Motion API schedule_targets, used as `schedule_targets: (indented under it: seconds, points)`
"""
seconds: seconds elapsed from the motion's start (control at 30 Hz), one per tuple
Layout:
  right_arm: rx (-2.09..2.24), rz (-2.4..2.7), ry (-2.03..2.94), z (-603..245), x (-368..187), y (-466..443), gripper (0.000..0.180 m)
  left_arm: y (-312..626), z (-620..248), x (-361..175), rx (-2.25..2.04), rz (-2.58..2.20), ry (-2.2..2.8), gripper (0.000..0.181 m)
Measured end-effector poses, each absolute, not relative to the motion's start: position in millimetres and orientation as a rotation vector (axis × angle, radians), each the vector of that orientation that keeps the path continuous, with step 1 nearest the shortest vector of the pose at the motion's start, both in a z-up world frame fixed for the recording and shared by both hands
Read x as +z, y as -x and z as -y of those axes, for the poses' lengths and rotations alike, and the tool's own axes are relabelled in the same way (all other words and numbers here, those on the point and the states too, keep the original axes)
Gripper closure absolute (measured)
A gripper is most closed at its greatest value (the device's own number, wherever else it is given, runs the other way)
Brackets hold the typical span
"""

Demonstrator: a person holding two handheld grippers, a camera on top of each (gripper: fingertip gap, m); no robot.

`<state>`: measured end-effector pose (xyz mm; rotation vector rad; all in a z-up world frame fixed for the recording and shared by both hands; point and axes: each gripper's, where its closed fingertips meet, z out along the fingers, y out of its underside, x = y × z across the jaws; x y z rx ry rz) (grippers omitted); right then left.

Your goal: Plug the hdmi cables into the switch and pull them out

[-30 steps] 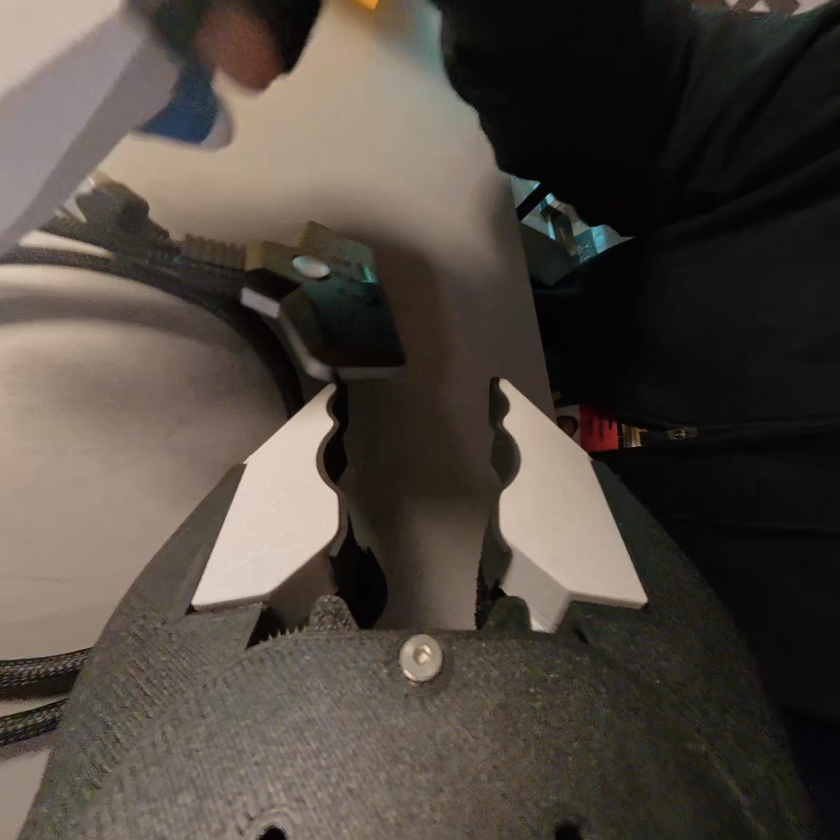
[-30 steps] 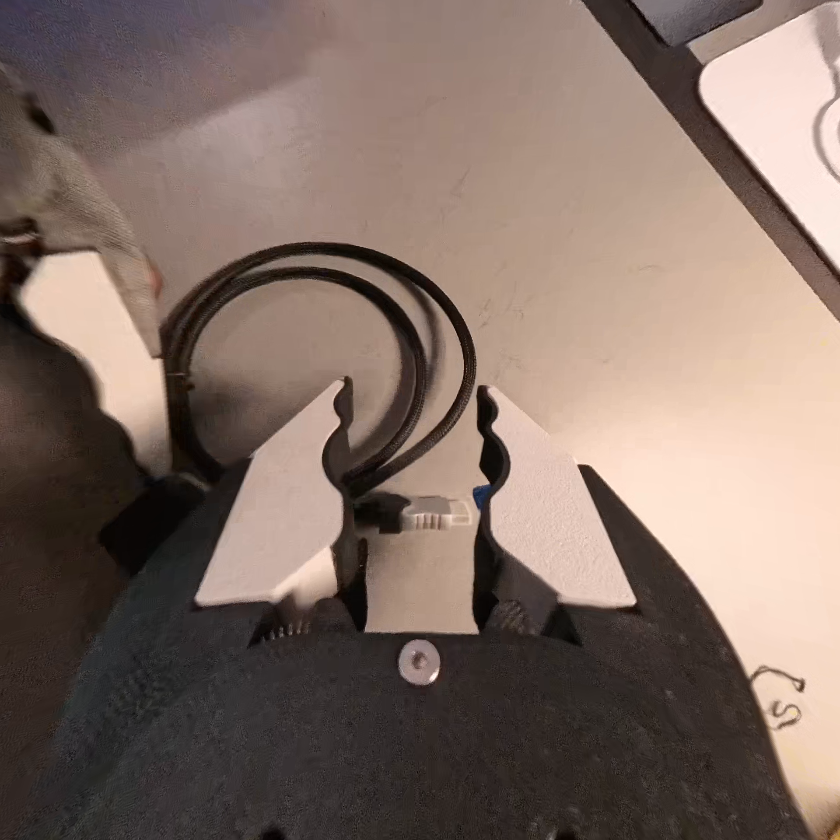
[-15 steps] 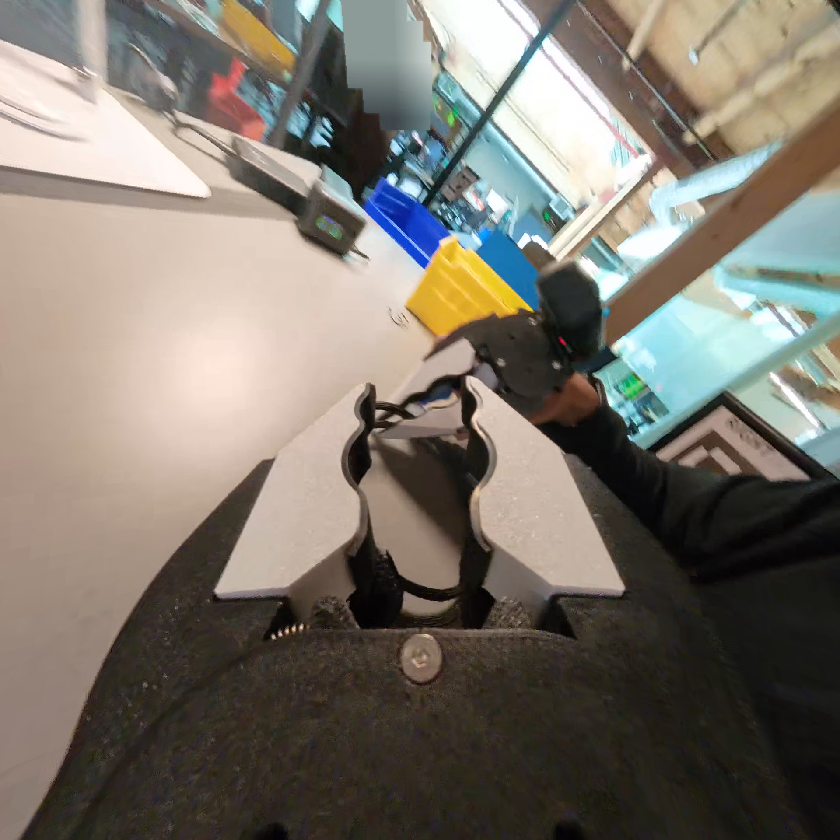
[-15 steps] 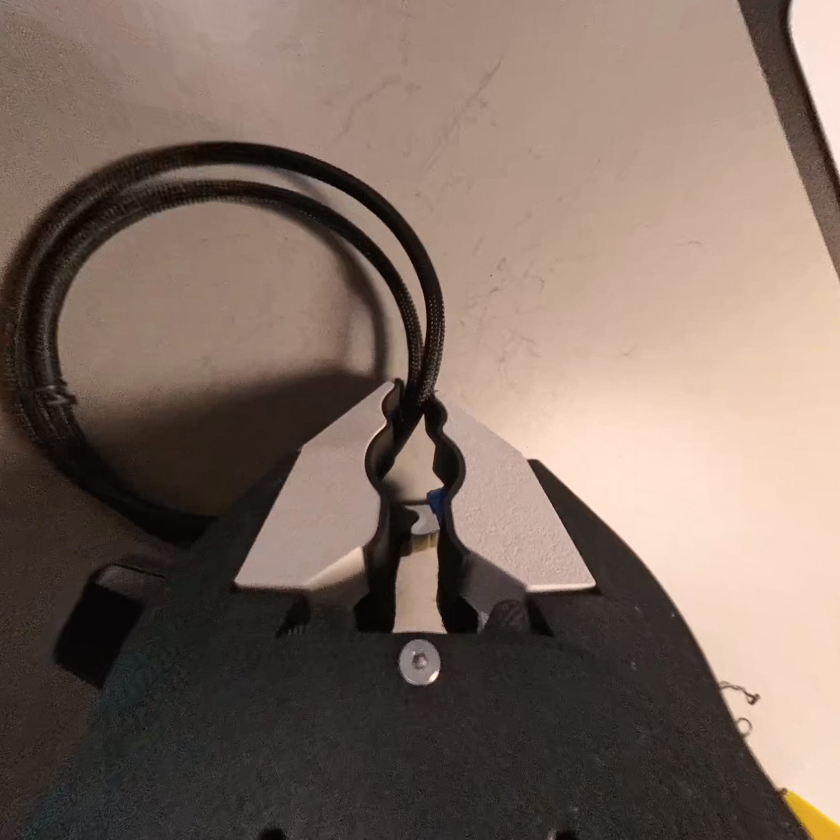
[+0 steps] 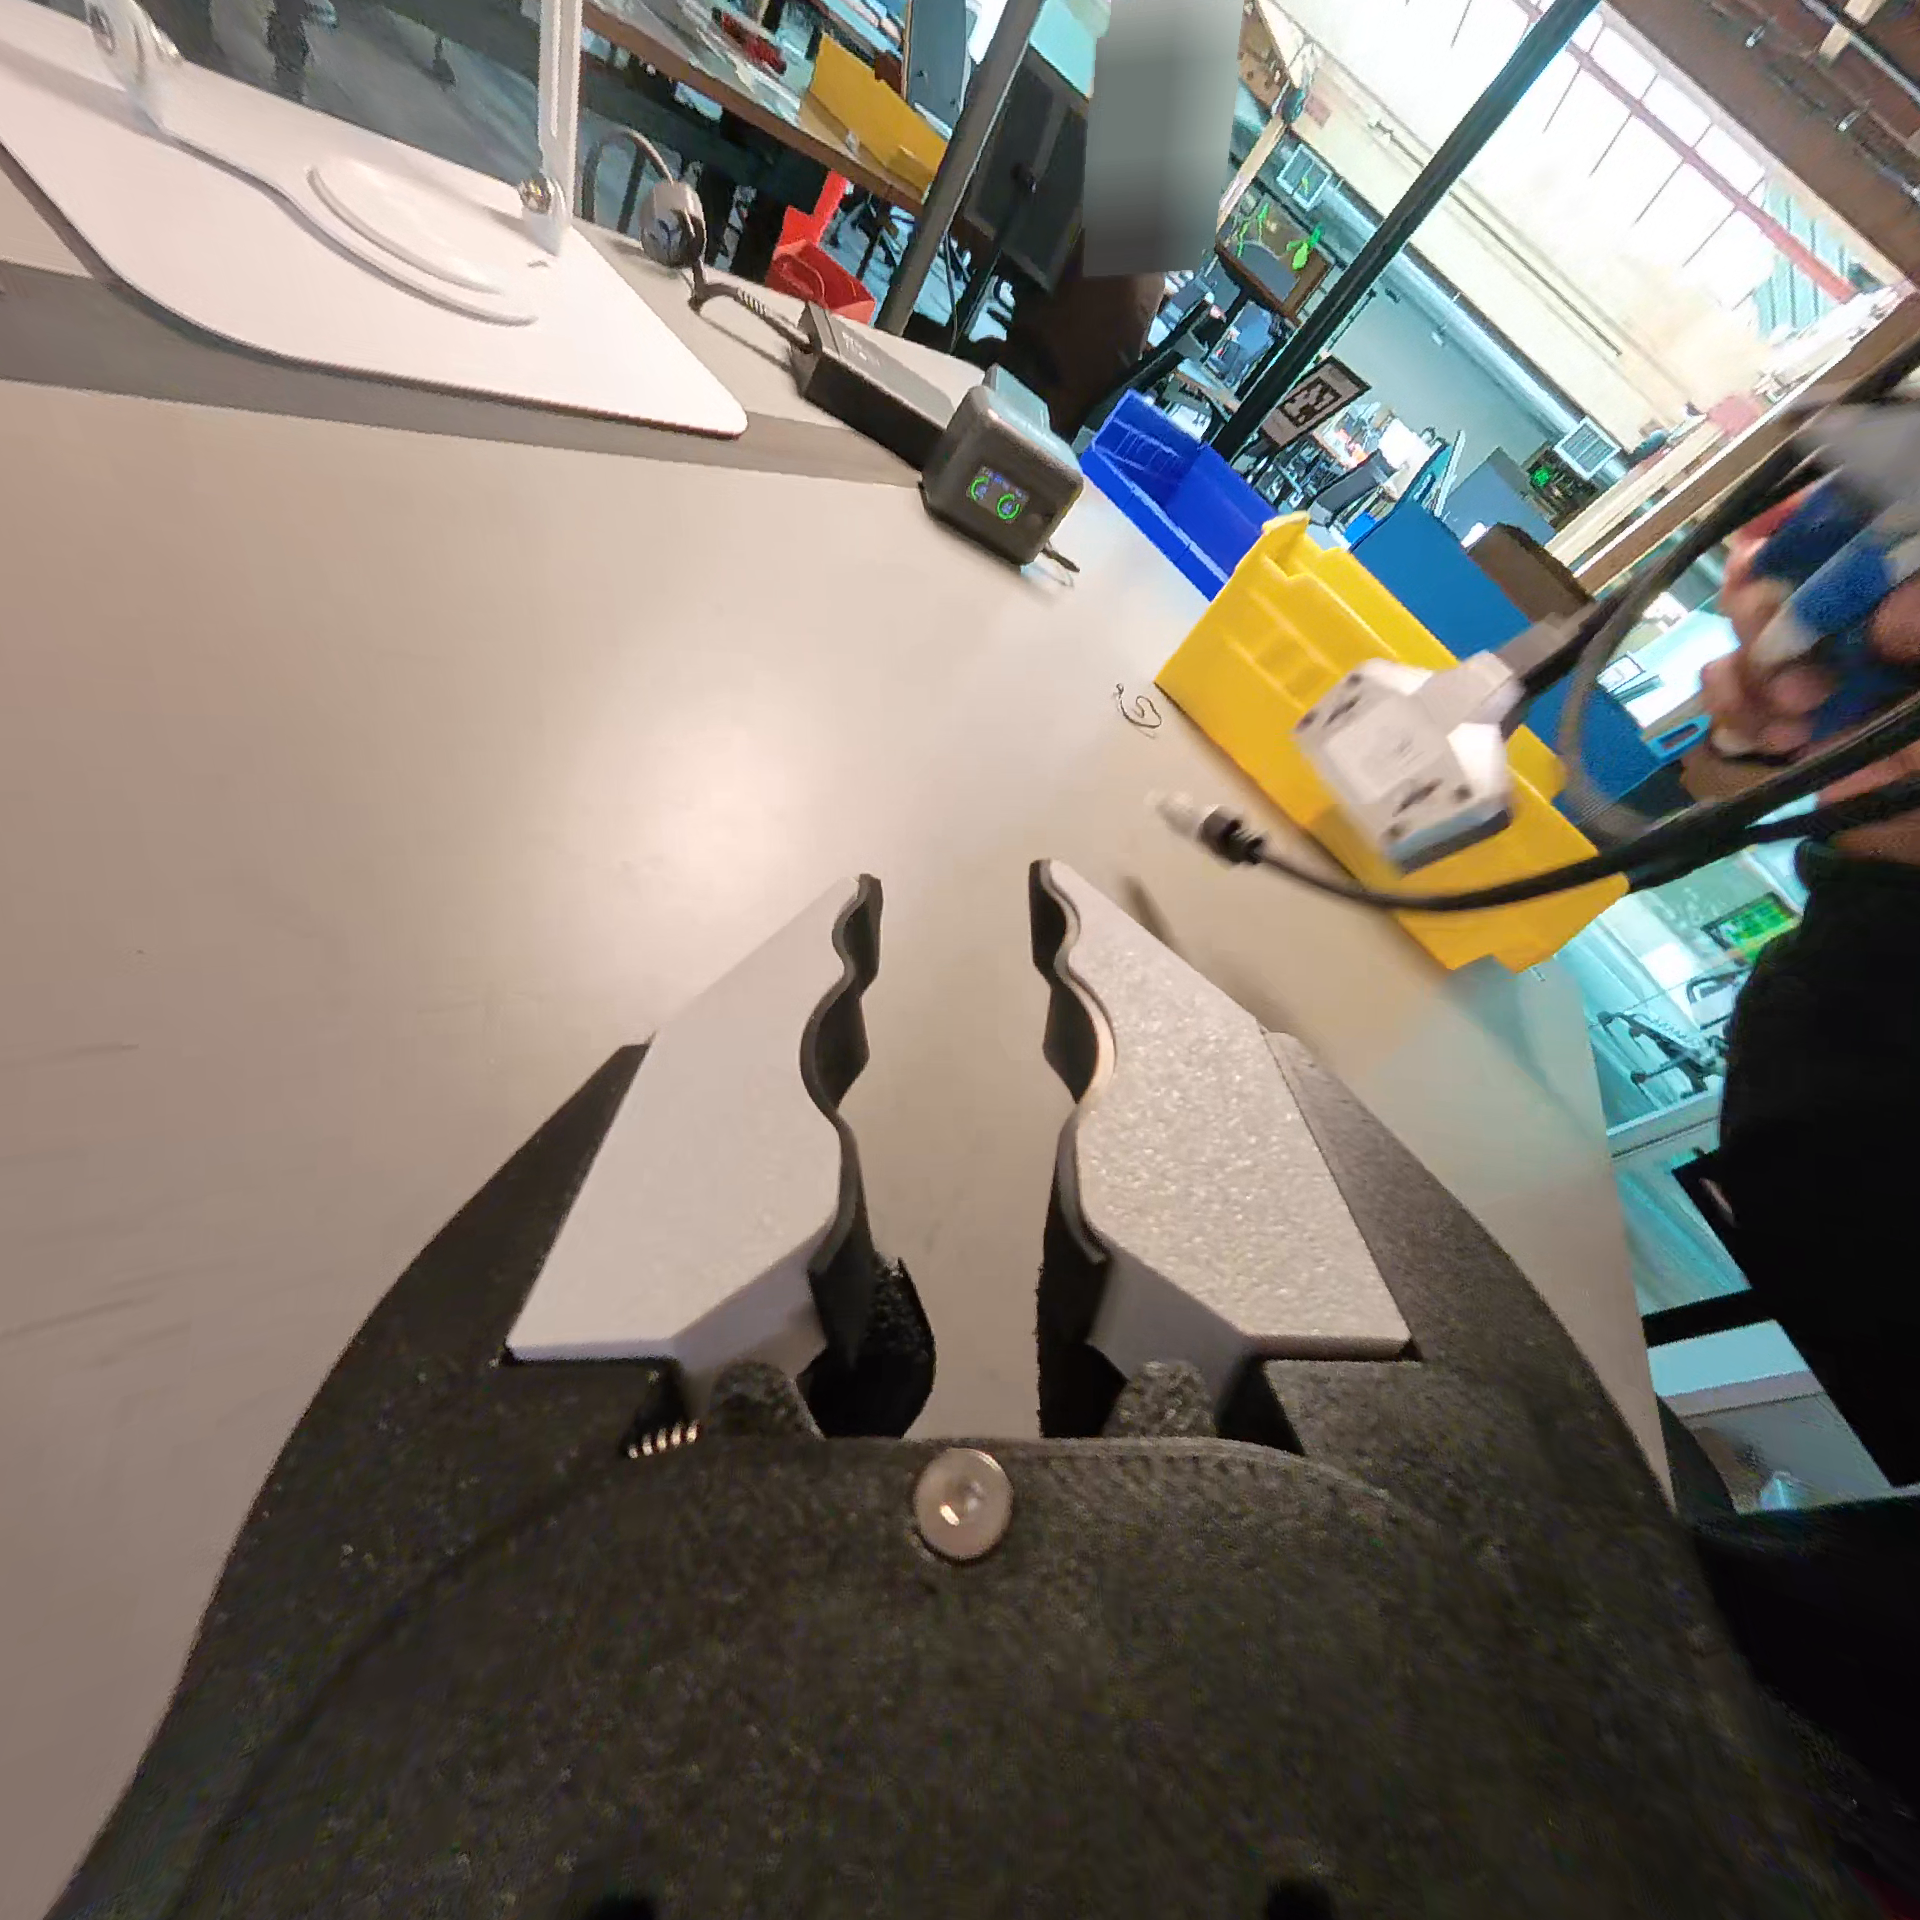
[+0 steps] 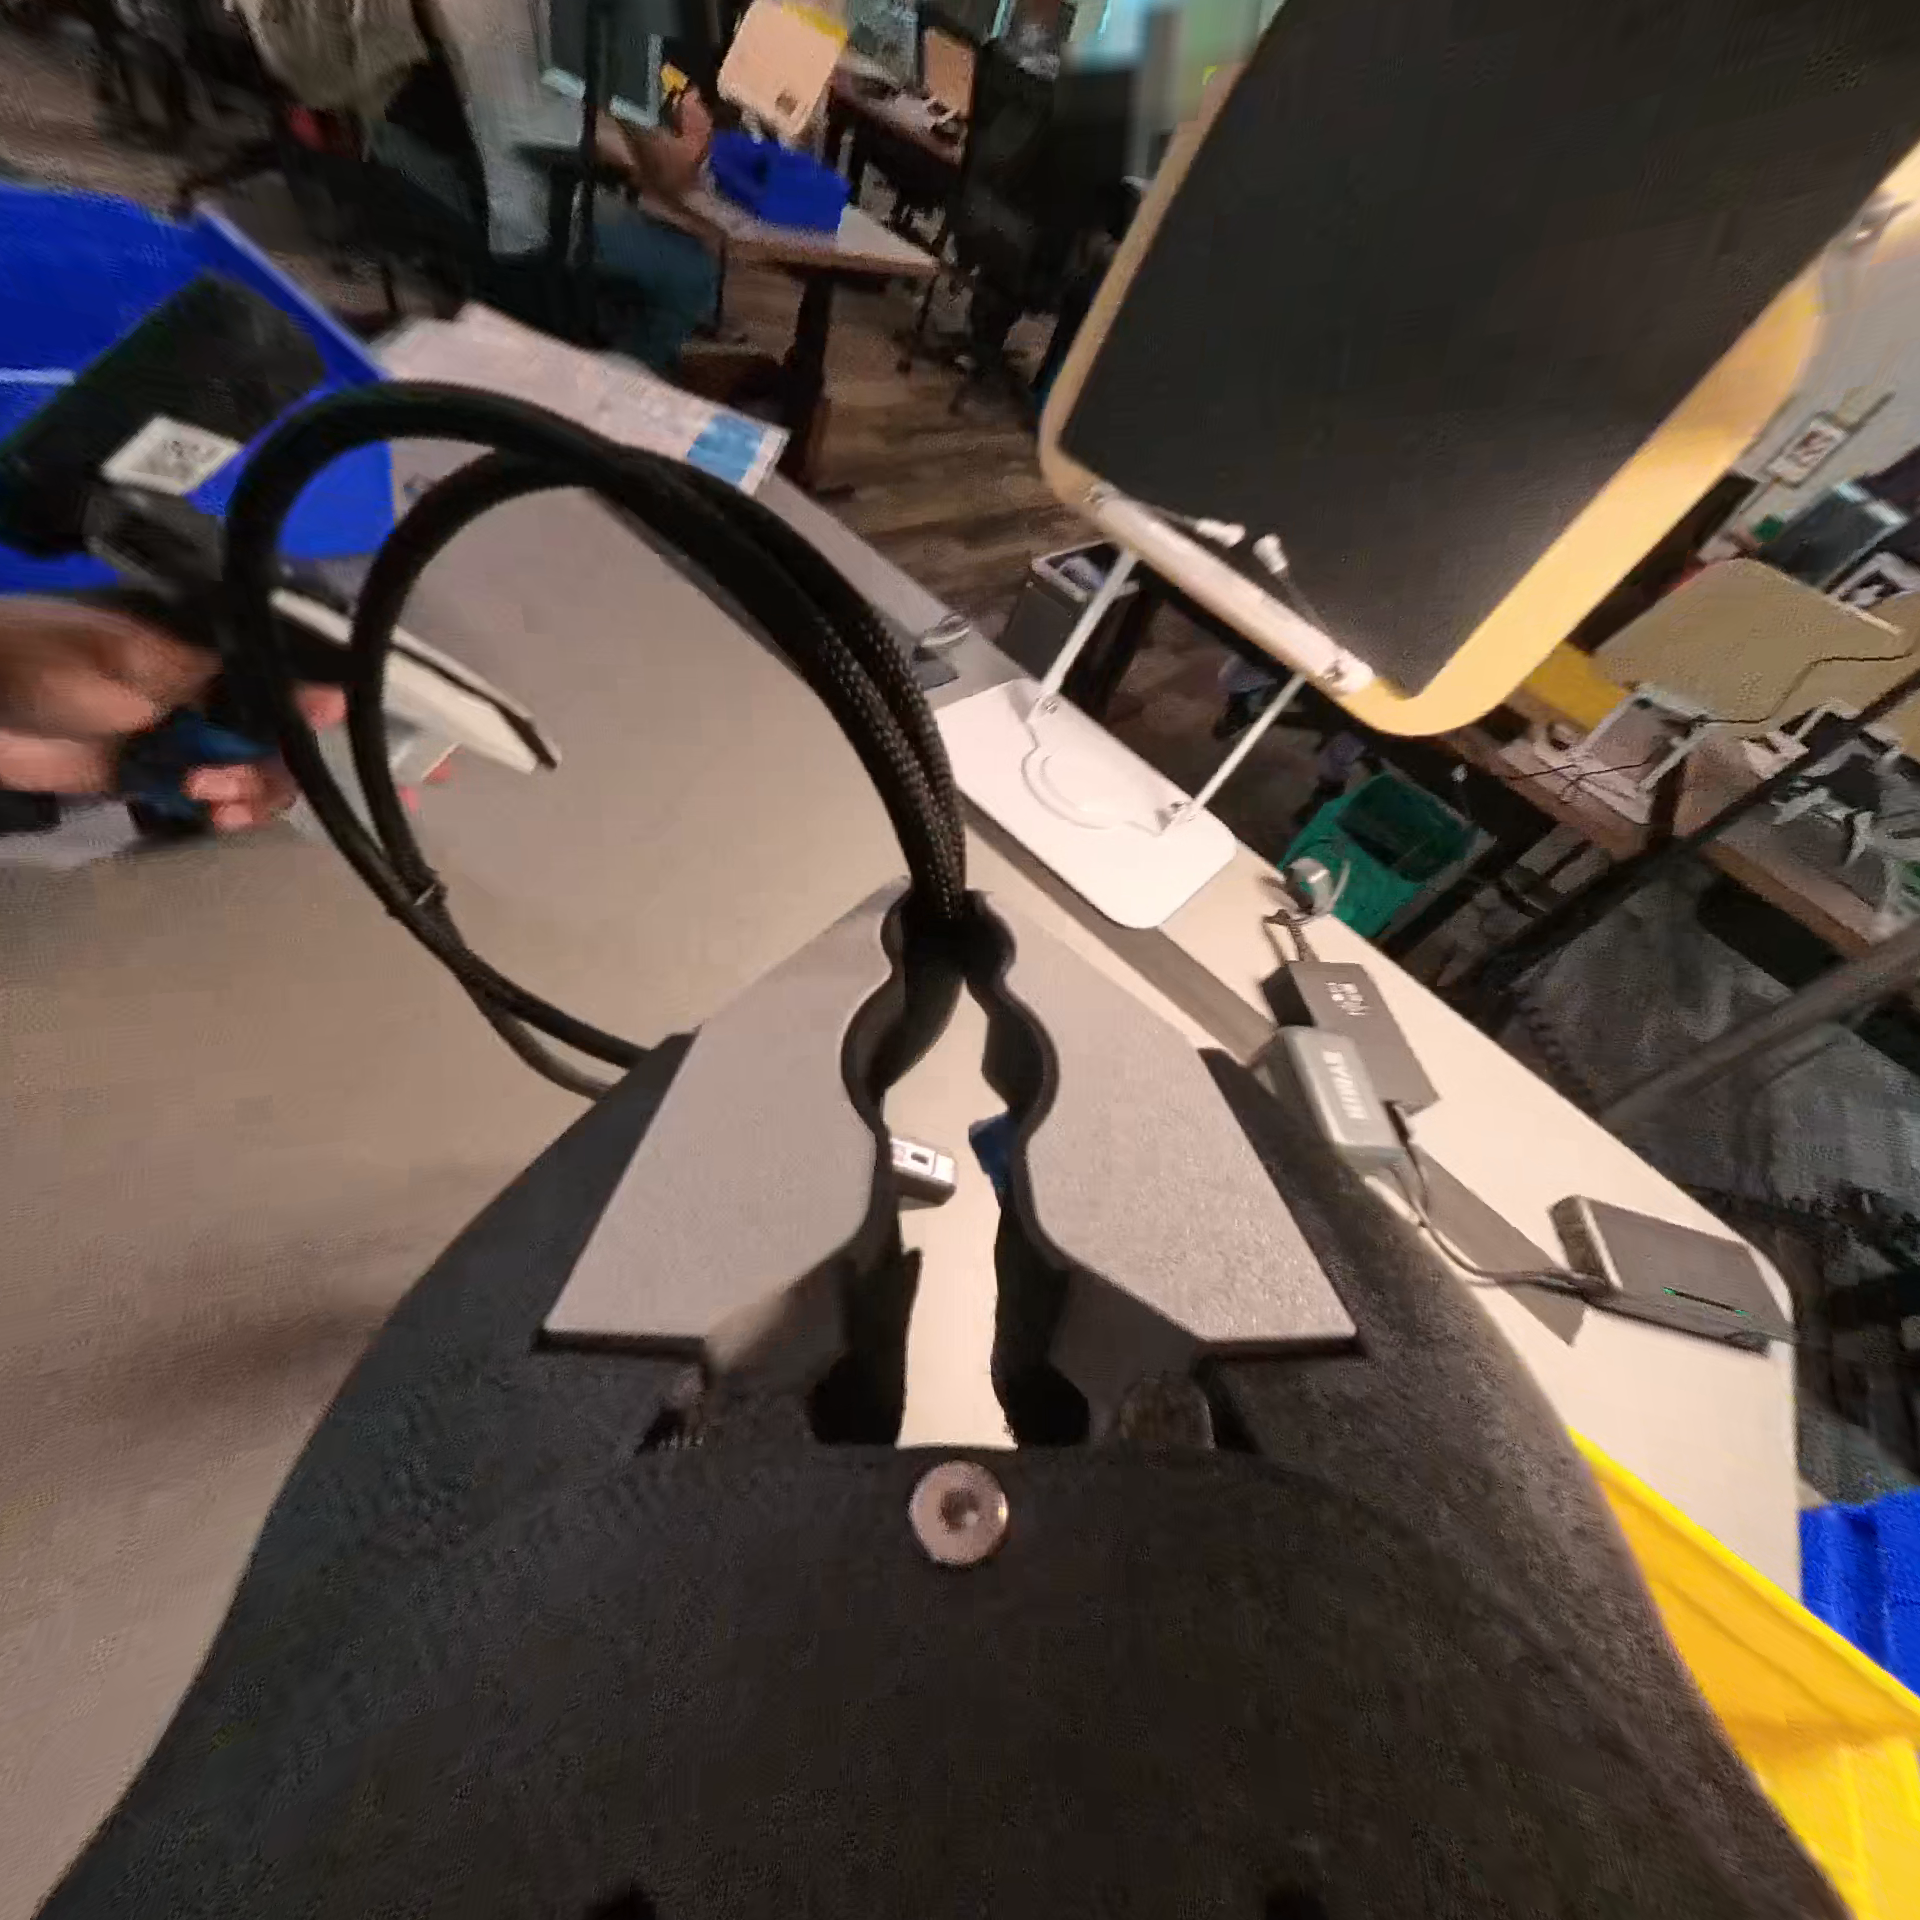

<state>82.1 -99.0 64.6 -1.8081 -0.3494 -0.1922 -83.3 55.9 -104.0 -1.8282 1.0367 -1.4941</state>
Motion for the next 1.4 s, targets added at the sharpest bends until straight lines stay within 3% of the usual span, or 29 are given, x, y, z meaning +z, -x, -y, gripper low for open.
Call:
schedule_targets:
  seconds: [0.2,0.37,0.6,0.7,0.97,1.3,1.4]
  points:
    - [-0.419,0.225,1.761,139,140,-169,0.174,79,-51,-113,-1.463,-1.066,1.847,0.152]
    - [-0.697,0.155,1.820,171,162,-253,0.173,80,-50,-114,-1.447,-1.072,1.849,0.153]
    - [-0.804,0.059,1.950,172,78,-337,0.173,77,-45,-120,-1.427,-1.107,1.857,0.153]
    - [-0.806,0.085,2.117,173,24,-350,0.172,76,-42,-120,-1.408,-1.131,1.848,0.154]
    - [-0.842,0.176,2.462,177,-53,-379,0.170,75,-42,-121,-1.445,-1.126,1.860,0.154]
    - [-0.783,0.165,2.541,171,-77,-394,0.169,74,-39,-122,-1.448,-1.150,1.860,0.154]
    - [-0.872,0.183,2.519,178,-61,-395,0.150,74,-38,-122,-1.447,-1.154,1.859,0.154]
